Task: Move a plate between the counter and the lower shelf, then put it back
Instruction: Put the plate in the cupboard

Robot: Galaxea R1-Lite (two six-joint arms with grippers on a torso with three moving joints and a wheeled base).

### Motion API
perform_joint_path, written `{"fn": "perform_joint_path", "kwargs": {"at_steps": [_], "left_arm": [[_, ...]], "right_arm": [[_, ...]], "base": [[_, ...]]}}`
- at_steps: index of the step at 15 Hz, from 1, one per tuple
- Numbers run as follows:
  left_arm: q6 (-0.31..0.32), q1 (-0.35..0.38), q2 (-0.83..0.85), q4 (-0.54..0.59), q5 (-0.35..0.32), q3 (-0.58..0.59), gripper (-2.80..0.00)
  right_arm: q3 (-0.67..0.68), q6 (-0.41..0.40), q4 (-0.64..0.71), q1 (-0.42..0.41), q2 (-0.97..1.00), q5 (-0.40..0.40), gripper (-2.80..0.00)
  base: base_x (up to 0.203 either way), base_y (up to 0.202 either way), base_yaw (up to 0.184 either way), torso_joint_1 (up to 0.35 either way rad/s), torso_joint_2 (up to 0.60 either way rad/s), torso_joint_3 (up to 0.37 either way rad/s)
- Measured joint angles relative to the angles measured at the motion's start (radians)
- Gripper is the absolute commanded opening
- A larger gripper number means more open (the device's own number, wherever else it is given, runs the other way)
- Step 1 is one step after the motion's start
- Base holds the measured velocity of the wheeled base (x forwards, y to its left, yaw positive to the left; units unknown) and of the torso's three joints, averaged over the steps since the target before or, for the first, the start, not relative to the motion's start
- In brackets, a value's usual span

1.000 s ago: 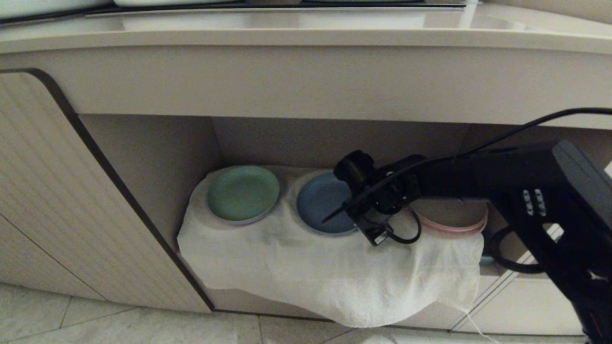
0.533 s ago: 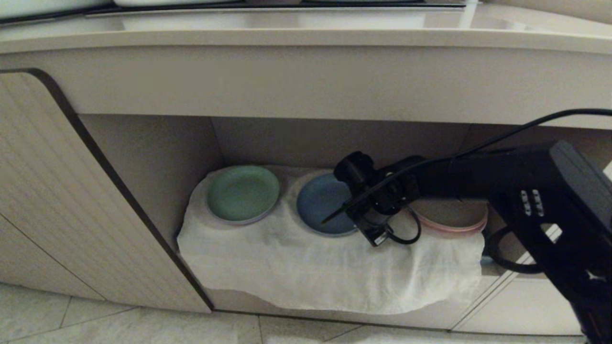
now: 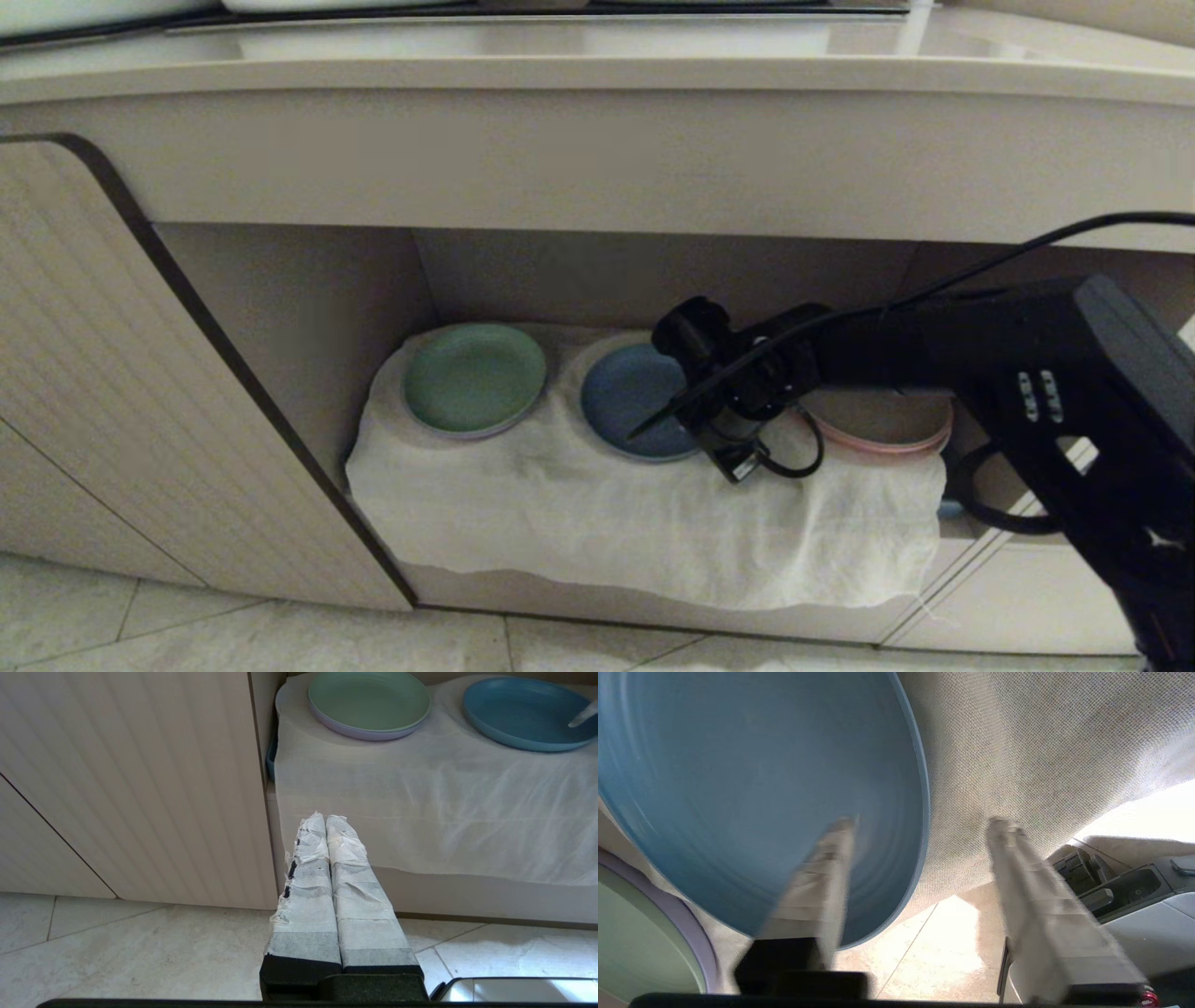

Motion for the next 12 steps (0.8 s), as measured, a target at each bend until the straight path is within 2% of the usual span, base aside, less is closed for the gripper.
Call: {"fn": "perform_joint_path", "kwargs": {"at_steps": [12], "left_arm": [[0.000, 0.000, 0.000, 0.000, 0.000, 0.000, -2.80]], "right_arm": [[0.009, -0.024, 0.078, 0.010, -0.041, 0.003, 0.00]], "base": [[0.000, 0.000, 0.000, 0.000, 0.00, 0.000]]}}
